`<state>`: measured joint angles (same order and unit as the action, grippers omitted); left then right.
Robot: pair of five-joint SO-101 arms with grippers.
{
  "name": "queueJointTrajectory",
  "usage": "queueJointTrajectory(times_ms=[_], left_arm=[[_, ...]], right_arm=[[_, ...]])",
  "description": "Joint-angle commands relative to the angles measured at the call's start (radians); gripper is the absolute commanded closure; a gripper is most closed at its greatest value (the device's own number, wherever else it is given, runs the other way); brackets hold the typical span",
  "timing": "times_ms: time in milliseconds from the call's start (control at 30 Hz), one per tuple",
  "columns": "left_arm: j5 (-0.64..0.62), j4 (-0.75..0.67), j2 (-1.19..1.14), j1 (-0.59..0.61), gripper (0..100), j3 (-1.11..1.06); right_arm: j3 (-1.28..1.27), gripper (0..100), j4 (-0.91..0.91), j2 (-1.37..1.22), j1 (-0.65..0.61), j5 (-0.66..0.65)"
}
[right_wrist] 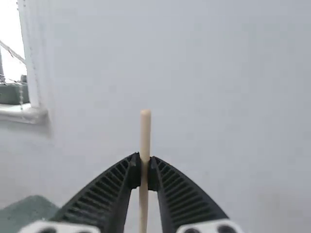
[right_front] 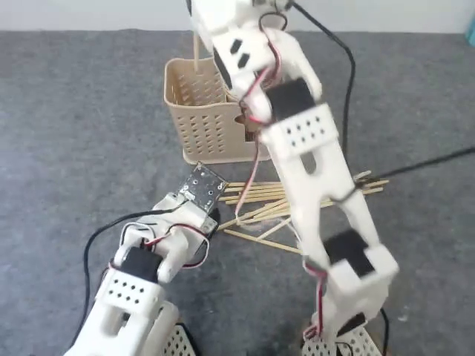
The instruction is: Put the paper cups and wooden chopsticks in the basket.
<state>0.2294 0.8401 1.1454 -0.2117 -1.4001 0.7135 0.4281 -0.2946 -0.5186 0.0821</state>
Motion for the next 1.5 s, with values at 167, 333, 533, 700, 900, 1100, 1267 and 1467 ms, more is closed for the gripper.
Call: queueJointTrajectory(times_ms=[167, 333, 533, 700, 900, 1100, 1267, 1467], left_arm=[[-0.038, -0.055, -0.089, -0.018, 70, 0.036], [-0.038, -0.068, -0.095, -0.014, 70, 0.036], [-0.037, -0.066, -0.095, -0.014, 70, 0.036], [-0.035, -0.071, -0.097, -0.02, 70, 0.036], [-0.037, -0.032, -0.098, -0.074, 70, 0.041], [-0.043, 0.06, -0.1, -0.18, 70, 0.081], [-0.043, 0.058, -0.1, -0.178, 70, 0.085], [-0.043, 0.058, -0.311, -0.183, 70, 0.2]], right_arm=[[0.212, 90.5, 0.142, -0.148, 0.042, -0.02], [0.278, 85.3, 0.315, -0.097, 0.036, -0.017], [0.407, 85.1, 0.736, 0.062, 0.048, 0.025], [0.463, 85.3, 1.145, 0.193, 0.128, 0.028], [0.379, 87.4, 1.372, 0.305, 0.338, 0.026], [0.103, 98.3, 1.366, 0.412, 0.524, 0.028], [-0.092, 97.2, 1.363, 0.516, 0.613, 0.02], [-0.37, 97.2, 1.331, 0.653, 0.679, -0.021]])
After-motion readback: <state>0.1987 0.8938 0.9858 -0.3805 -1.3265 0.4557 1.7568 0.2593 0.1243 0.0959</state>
